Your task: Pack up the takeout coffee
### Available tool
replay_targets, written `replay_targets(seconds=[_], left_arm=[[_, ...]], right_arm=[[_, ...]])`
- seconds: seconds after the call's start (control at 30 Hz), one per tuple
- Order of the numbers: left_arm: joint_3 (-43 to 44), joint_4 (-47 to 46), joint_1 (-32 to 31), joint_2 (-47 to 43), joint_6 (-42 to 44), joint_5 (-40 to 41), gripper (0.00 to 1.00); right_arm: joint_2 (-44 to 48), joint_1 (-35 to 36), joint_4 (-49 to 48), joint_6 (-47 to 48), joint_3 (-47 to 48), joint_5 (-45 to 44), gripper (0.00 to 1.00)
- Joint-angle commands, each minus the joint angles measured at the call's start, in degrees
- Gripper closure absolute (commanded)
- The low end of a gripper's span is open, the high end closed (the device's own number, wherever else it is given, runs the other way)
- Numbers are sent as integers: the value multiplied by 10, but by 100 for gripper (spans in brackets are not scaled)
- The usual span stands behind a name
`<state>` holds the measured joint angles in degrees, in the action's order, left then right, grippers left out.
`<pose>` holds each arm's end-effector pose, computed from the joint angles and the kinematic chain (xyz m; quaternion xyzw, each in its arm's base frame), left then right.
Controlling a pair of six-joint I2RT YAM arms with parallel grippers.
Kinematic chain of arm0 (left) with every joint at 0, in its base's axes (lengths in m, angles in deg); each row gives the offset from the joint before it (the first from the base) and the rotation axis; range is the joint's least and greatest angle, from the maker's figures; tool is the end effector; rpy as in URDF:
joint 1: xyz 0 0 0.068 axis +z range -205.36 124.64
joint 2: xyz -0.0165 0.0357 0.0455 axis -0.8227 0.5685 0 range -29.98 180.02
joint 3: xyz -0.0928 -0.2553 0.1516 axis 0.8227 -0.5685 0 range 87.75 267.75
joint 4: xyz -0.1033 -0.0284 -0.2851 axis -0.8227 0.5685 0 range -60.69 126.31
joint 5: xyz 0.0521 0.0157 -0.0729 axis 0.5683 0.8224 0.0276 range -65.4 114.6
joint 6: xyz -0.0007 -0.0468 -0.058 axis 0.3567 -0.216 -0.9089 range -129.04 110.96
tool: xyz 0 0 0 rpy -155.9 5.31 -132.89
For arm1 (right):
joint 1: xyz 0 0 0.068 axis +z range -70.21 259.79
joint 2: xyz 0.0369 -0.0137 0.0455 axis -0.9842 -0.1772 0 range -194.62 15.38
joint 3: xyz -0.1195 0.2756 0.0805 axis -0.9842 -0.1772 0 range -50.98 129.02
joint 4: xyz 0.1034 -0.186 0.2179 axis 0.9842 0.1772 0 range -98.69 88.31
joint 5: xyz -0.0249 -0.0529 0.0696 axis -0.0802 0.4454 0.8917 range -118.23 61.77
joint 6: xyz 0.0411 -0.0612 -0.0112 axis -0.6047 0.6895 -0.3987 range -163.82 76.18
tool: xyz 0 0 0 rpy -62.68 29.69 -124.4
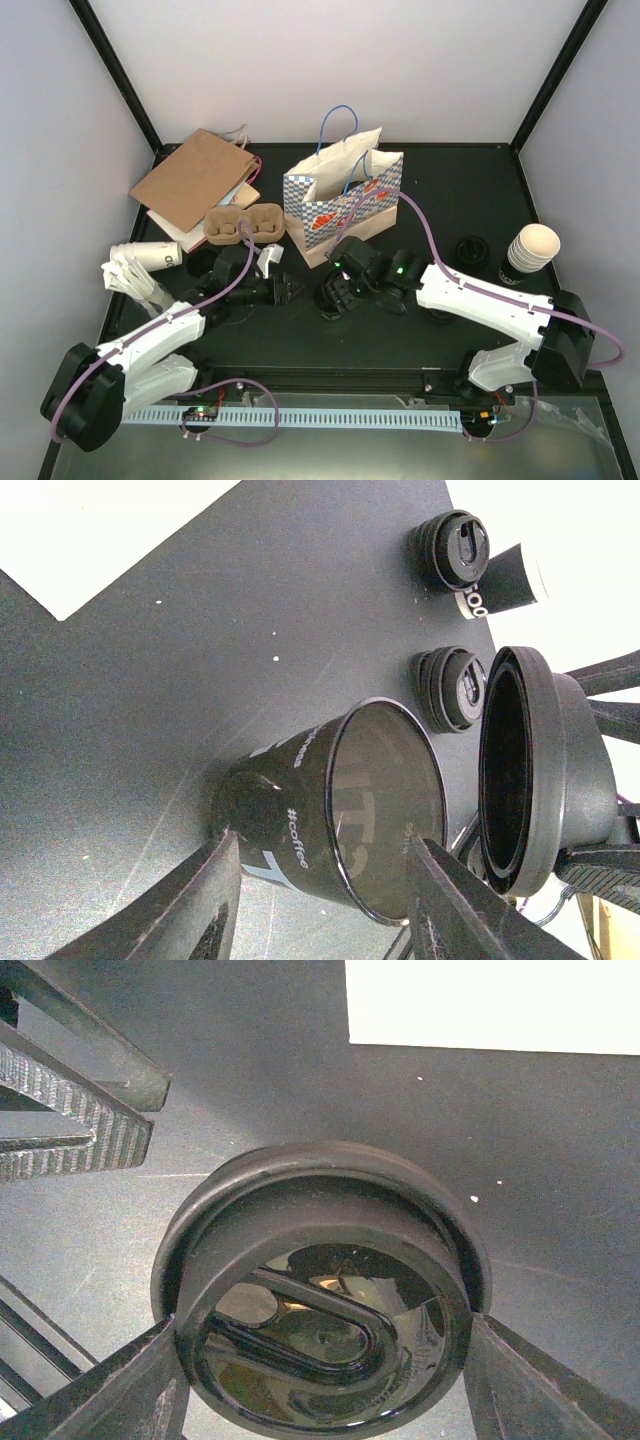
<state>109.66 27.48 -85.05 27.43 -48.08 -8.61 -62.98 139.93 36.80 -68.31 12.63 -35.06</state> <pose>0.1856 -0.1453 0.1792 0.0656 0.8530 -0.4633 0.2311 0.1671 0.2762 0.2764 -0.2807 0.9232 0.1299 0.2283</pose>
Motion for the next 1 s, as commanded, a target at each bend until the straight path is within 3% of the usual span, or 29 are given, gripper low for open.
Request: replay_targets(seconds=[0.0,0.17,0.33,0.97], left_arm=[[-3,-22,3,6,10,5,54],[-2,-20,2,14,20,8,68],[-2,-17,2,17,23,11,98],[-5,-81,0,94,6,-35,98]], right_arm=[[6,5,5,0,11,-5,30],[5,5,-6,-6,3,3,30],[1,6,-20,-12,-2,17,30],[-29,12,-16,-10,3,19,30]])
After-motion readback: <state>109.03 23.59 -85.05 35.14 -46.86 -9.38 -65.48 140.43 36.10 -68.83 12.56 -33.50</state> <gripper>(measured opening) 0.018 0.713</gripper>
